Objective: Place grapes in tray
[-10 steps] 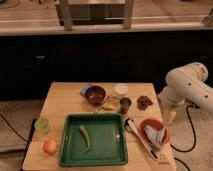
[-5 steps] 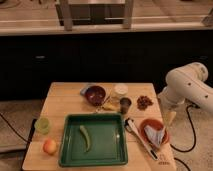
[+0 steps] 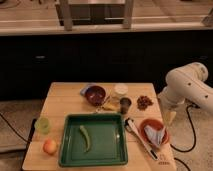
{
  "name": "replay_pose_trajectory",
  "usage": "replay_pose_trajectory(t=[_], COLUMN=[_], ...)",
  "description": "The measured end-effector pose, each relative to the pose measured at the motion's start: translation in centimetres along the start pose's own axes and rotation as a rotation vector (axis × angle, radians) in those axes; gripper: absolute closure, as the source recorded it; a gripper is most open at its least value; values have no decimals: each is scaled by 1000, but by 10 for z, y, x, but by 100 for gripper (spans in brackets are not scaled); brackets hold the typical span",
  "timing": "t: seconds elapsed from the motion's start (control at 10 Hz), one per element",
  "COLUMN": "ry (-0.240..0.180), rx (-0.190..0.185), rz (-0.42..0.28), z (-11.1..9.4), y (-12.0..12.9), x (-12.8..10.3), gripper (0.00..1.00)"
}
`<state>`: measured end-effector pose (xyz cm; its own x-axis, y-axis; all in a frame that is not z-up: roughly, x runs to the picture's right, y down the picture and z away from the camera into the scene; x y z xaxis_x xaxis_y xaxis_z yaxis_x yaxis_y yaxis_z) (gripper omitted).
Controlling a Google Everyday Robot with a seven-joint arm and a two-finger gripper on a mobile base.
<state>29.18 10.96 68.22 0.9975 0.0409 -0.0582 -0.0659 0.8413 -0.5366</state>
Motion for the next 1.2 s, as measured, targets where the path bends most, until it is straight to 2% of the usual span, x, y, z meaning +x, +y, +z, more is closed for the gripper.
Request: replay_pose_trajectory(t=[0.3,0.6,1.2], ry=[-26,-38,-71], rx=[24,28,30], rz=[-56,-84,-144], z=[15,21,42], y=[-26,-29,-55], x=[-21,-27,-43], gripper=[20,20,20])
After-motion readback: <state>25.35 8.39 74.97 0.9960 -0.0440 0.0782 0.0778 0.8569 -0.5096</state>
